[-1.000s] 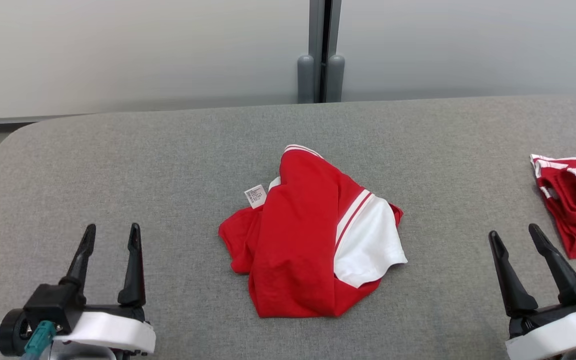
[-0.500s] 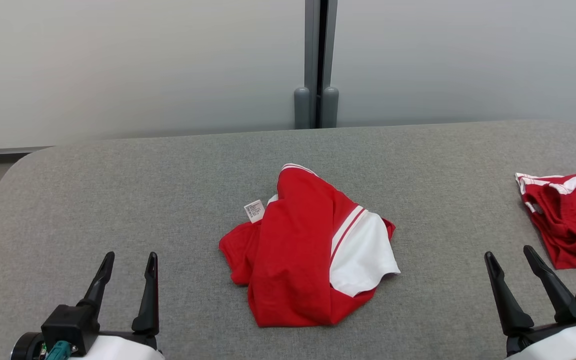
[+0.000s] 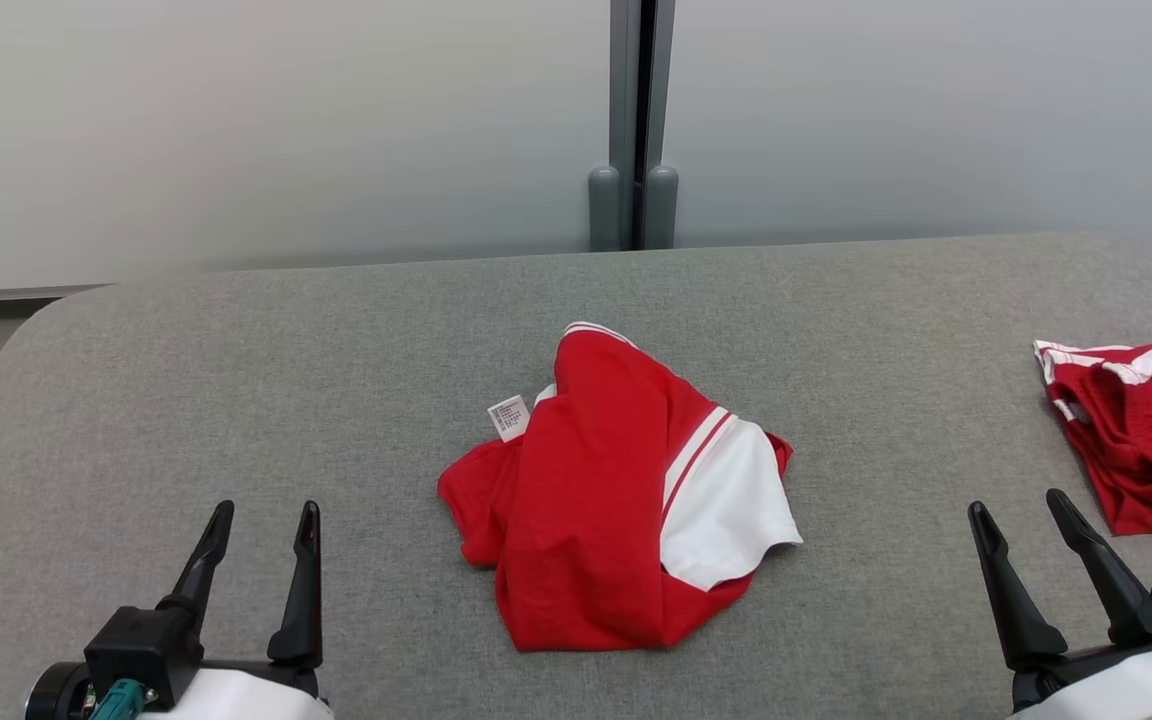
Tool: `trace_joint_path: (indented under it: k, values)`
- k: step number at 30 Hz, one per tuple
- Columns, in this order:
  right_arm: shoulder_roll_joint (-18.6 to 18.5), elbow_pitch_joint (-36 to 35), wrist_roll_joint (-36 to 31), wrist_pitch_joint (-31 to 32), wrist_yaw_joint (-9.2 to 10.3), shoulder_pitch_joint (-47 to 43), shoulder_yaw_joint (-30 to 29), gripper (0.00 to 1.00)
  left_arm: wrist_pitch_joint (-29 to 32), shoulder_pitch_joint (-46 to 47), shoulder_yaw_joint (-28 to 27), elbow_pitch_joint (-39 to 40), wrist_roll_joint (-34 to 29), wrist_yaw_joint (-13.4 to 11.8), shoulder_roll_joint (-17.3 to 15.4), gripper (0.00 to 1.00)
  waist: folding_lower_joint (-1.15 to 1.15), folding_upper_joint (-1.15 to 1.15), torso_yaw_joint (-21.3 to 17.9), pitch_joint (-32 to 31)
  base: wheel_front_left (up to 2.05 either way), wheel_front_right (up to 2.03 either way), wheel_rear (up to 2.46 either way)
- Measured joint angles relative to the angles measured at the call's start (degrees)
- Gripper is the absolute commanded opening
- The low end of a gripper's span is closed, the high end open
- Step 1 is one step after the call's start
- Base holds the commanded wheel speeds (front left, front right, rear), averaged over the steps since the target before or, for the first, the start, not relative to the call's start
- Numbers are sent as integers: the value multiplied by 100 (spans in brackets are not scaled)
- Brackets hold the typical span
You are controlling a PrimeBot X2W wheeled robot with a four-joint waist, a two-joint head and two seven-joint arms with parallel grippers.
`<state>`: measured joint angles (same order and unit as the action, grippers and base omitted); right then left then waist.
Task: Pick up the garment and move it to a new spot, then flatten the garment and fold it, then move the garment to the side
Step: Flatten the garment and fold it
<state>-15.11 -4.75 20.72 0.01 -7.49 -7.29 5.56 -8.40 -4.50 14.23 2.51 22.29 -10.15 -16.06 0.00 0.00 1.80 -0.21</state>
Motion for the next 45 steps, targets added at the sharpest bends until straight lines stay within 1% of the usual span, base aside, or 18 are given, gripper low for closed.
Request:
trace_joint_path:
  k: [7,12,16,19,24,25,27,28,29,30,31,36,39,42,45]
  values:
    - [-48,52,24,29,0,76,100,100,-56,103,36,68,-11,-9,11,100,0,0,56,179,0,0,0]
    - [-178,365,105,13,0,342,352,100,-141,465,147,113,-79,-7,116,100,0,0,170,473,0,0,0]
    - [-256,795,285,-5,0,644,692,100,-244,827,261,37,-165,9,246,100,0,0,319,780,0,0,0]
    - [-321,1269,436,-51,0,1007,1091,100,-359,1096,356,-111,-214,54,378,100,0,0,481,1088,0,0,0]
    - [-331,1791,705,-57,0,1404,1603,100,-477,1349,405,-283,-260,85,467,100,0,0,640,1402,0,0,0]
    - [-331,1791,705,-57,0,1404,1603,100,-477,1349,405,-283,-260,85,467,100,0,0,640,1402,0,0,0]
    - [-337,2048,898,-57,0,1612,1858,100,-525,1451,415,-368,-275,102,514,100,0,0,696,1517,0,0,0]
    - [-343,2103,943,-97,0,1670,1900,87,-534,1475,422,-394,-281,110,530,100,0,0,704,1540,0,0,0]
    - [-356,2137,966,-148,0,1722,1923,40,-554,1495,428,-423,-285,134,546,100,0,0,707,1555,0,0,0]
    - [-380,2167,993,-209,0,1768,1956,18,-575,1517,436,-446,-293,136,553,100,0,0,704,1558,0,0,0]
    - [-408,2168,992,-313,0,1798,1975,0,-576,1538,434,-468,-309,145,552,100,0,0,698,1554,0,0,0]
    - [-546,1989,971,-636,0,1887,1965,0,-603,1548,382,-515,-312,143,545,100,0,0,616,1520,0,0,0]
    - [-647,1780,840,-778,0,1967,1827,0,-627,1547,347,-515,-319,132,524,100,0,0,537,1488,0,0,0]
    - [-748,1550,682,-865,-1,2047,1482,0,-634,1545,307,-503,-320,118,504,100,0,0,435,1453,0,0,0]
    - [-844,1426,555,-873,-1,2060,994,0,-635,1544,287,-490,-321,105,490,100,0,0,325,1434,0,0,0]
